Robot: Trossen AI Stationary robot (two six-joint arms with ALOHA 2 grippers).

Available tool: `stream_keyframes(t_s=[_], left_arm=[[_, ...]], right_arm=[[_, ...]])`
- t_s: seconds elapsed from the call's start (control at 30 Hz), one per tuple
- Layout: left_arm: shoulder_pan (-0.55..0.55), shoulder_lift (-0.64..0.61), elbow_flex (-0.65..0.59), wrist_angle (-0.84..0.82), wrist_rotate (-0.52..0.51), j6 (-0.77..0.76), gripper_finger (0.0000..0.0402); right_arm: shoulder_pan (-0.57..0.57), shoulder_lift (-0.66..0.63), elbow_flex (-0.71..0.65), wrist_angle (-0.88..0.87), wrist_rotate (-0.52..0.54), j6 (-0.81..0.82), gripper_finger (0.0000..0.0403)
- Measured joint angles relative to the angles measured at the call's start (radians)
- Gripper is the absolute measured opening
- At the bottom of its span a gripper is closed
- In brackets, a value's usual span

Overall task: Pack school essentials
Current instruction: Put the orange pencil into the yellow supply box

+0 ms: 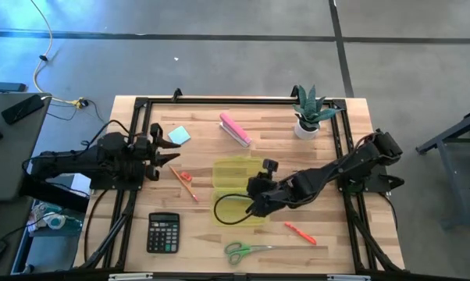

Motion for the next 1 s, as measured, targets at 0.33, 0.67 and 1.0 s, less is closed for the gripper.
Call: stream_keyframes(t_s=[0.33, 0.67, 1.0], left_arm=[[-0.090, 0.184, 0.107, -0.006, -0.066, 0.032, 0.0194], [-0.193, 0.435, 0.218, -0.265, -0.111, 0.113, 0.0186], [-0.369, 0.603, 0.221, -0.314, -0.125, 0.088, 0.0186]], right_arm=[[0.022, -0.032, 0.004, -0.270, 0.111, 0.179, 0.0112], [0.022, -0.117, 0.004, -0.445, 0.122, 0.322, 0.0112], [0.015, -0.132, 0.004, -0.496, 0.046, 0.326, 0.0112]])
